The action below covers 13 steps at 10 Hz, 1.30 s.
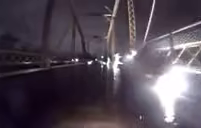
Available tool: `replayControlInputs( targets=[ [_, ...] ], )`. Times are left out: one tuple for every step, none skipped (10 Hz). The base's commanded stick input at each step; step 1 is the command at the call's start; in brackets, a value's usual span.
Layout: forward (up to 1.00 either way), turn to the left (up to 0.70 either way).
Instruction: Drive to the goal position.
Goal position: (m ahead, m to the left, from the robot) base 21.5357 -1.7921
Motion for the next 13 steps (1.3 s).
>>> replayControlInputs(
  targets=[
    [1.00,0.00],
    [1.00,0.00],
    [1.00,0.00],
    [1.00,0.00],
    [1.00,0.00],
    [1.00,0.00],
    [1.00,0.00],
    [1.00,0.00],
    [1.00,0.00],
    [1.00,0.00],
    [1.00,0.00],
    [1.00,0.00],
    [1.00,0.00]
  ],
)
